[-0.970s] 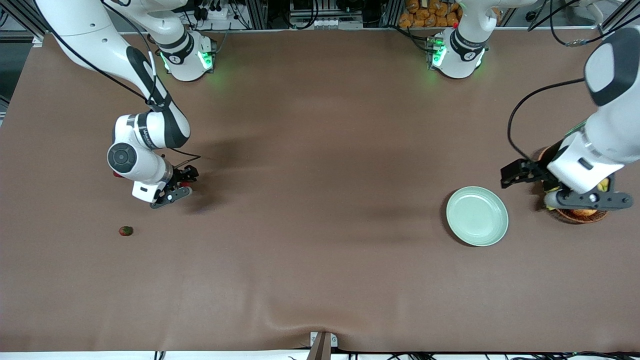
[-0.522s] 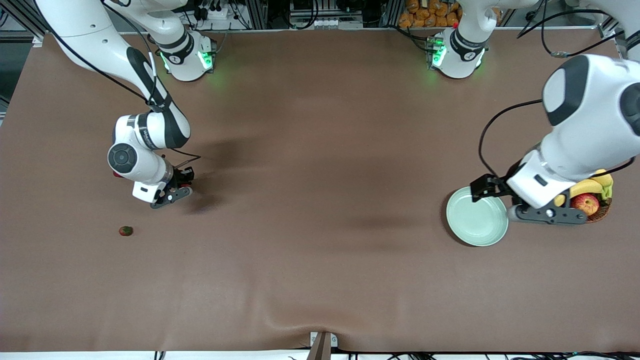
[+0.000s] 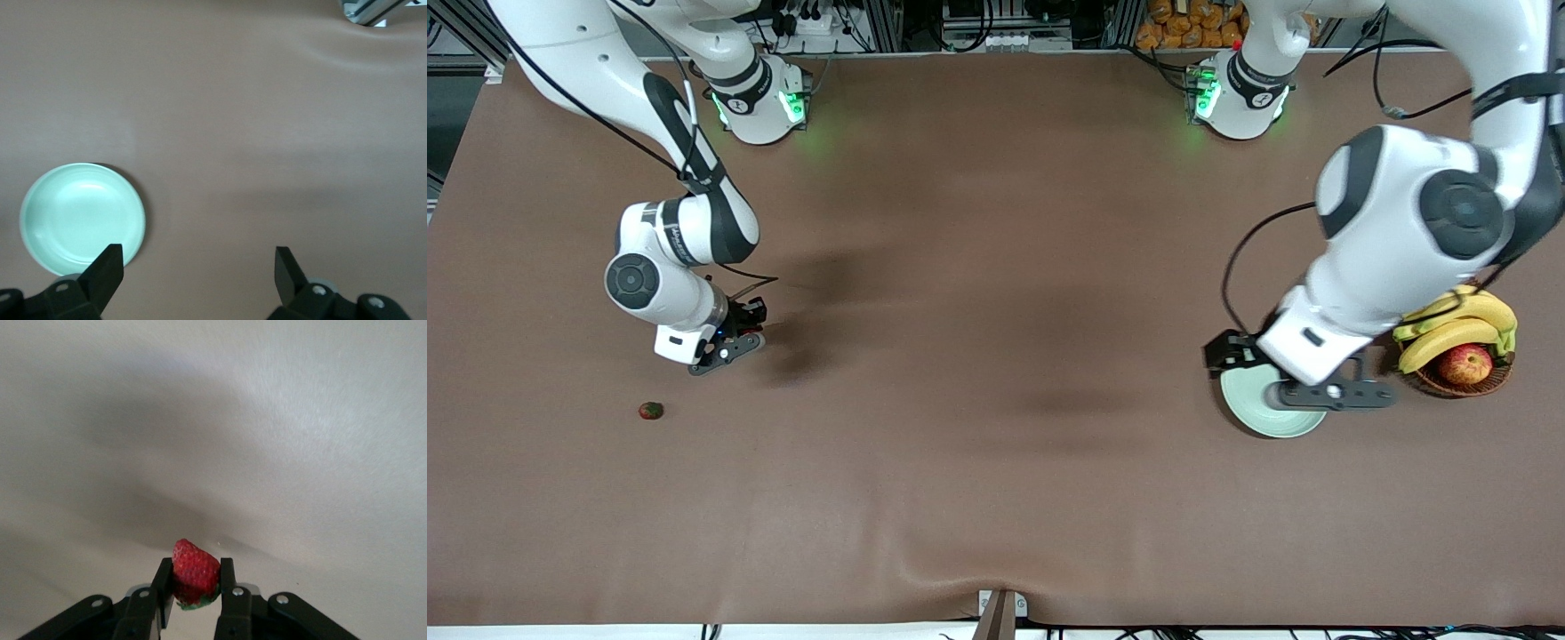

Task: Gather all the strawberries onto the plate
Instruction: 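Carry the strawberry with the right gripper toward the left gripper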

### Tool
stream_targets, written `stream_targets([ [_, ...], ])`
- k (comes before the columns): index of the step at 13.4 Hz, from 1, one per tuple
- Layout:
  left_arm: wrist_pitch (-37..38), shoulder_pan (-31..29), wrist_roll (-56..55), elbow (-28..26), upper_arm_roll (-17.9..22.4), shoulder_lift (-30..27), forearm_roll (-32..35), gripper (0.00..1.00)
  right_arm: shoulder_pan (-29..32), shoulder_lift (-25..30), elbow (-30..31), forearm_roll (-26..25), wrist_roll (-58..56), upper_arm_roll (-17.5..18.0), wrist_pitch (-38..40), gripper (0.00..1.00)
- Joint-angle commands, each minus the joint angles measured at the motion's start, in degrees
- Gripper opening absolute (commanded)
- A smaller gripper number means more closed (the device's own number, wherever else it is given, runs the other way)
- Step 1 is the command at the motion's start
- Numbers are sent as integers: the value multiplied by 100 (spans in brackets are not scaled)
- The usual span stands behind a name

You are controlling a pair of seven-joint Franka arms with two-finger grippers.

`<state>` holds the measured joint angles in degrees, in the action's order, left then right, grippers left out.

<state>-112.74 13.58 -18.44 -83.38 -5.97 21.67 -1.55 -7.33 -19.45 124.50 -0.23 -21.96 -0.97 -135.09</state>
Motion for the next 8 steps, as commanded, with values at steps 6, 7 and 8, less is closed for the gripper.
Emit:
stream_targets([
  [6,-239,127,-134,-125,43,224,5,100,-883,469,-900,215,-45,53,932,0],
  [7,-240,109,-134,-143,25,224,153,100,-989,356,-1101,417,-45,44,932,0],
  [8,-248,127,-151,-161,25,224,268,100,-1103,111,-1416,601,-27,44,941,0],
])
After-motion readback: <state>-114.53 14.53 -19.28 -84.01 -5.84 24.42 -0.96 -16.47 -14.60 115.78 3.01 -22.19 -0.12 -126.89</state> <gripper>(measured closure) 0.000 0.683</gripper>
